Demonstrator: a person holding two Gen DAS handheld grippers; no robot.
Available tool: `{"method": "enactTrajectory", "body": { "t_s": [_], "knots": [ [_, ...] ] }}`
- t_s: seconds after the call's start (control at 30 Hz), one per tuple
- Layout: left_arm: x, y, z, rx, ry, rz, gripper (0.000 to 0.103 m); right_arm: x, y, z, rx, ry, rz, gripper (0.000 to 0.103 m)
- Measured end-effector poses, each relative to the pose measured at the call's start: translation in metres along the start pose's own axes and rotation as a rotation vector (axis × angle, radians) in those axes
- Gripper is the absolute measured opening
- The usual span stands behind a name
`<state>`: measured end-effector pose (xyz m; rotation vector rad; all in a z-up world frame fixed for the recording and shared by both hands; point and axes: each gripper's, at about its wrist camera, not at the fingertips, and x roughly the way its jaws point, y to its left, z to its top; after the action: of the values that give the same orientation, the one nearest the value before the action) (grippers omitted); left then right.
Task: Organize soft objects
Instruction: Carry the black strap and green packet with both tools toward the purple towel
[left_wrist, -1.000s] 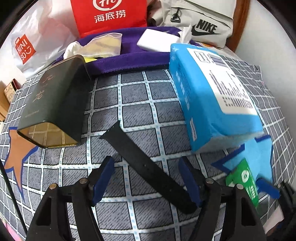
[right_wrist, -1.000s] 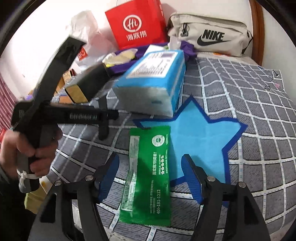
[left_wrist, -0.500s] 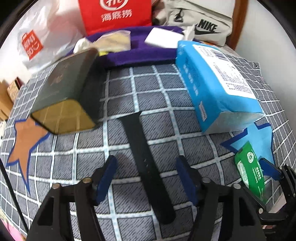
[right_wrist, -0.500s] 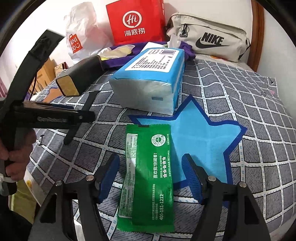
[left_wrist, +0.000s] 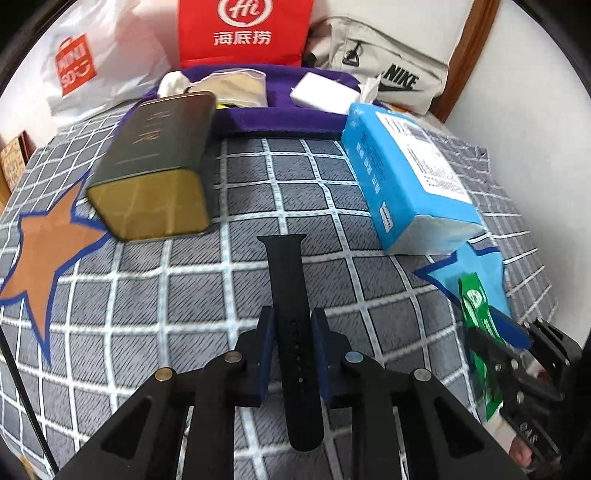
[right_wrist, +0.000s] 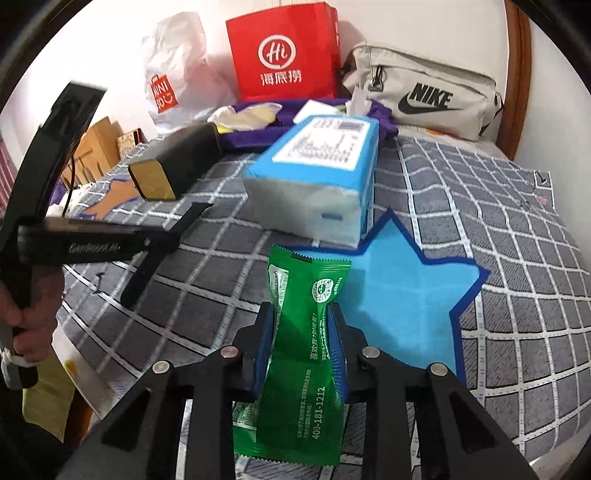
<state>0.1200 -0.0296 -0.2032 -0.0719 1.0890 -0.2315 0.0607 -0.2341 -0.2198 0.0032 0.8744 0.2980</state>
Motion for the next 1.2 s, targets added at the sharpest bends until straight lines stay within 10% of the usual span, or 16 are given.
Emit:
{"method": "enactTrajectory", "body": {
  "t_s": [1.2],
  "knots": [
    [-0.103,0.062,0.076,-0.112,-0.209,0.008,0.019,-0.048,0.002,0.125,-0.004,-0.152,0.064,0.029]
  ]
}}
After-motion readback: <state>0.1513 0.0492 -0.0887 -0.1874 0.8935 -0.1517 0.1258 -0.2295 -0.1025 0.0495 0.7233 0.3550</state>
